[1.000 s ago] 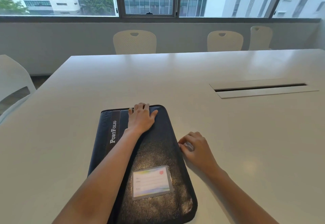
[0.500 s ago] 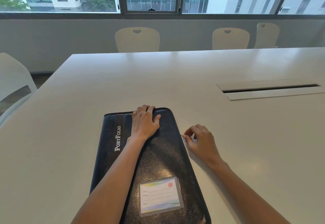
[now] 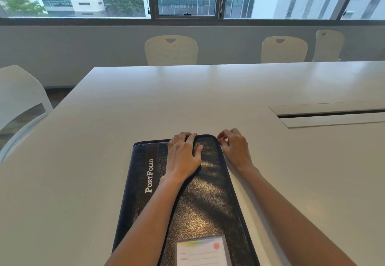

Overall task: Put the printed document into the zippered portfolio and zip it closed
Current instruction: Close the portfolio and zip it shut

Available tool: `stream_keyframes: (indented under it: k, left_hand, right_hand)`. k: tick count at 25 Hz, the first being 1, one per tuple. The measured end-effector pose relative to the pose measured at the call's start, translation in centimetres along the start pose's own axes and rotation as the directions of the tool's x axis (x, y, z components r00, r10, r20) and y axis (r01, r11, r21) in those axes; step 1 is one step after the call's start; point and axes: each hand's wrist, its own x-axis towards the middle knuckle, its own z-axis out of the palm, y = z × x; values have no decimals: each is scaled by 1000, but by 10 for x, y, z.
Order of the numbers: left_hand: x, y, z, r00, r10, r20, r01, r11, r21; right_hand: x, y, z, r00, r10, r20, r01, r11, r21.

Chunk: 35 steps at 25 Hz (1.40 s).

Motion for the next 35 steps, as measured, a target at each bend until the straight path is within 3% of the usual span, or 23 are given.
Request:
stream_keyframes:
  k: [2, 4, 6, 8, 12, 15, 17, 20, 27, 35]
  left_hand:
    - [-1, 0, 0, 1000, -6, 12, 6, 1000, 11]
    - [-1, 2, -1, 999, -19, 39, 18, 999, 29]
    - [-2, 5, -3, 997, -40, 62, 38, 999, 36]
    - [-1, 5, -12, 994, -86, 64, 83, 996, 45]
    - [-8, -25, -48, 963, -262, 57, 240, 938, 251]
    - [-35, -53, -70, 869, -485, 98, 425, 833, 355]
    - [-52, -61, -76, 820, -555, 139, 484, 803, 348]
    - [-67, -67, -78, 875, -469, 116, 420, 858, 295]
    - [-73, -75, -77, 908, -412, 81, 385, 894, 228]
    - [-73, -77, -74, 917, -398, 34, 376, 888, 266]
  right_hand:
    - [13, -4, -2, 995, 25, 97, -29, 999, 42]
    - [30, -7, -11, 948, 116, 296, -159, 980, 123]
    - [47, -9, -24, 829, 219, 515, -367, 908, 204]
    - [59, -14, -33, 721, 290, 630, -506, 841, 191]
    - [76, -27, -29, 674, 370, 639, -580, 801, 147]
    - [86, -38, -21, 643, 433, 631, -566, 824, 12]
    - [91, -45, -16, 617, 468, 633, -546, 833, -84]
    - [94, -58, -7, 629, 485, 608, -496, 852, -167]
    - [86, -101, 23, 813, 390, 433, -344, 921, -183]
    - [66, -183, 75, 854, 241, 461, -218, 970, -104]
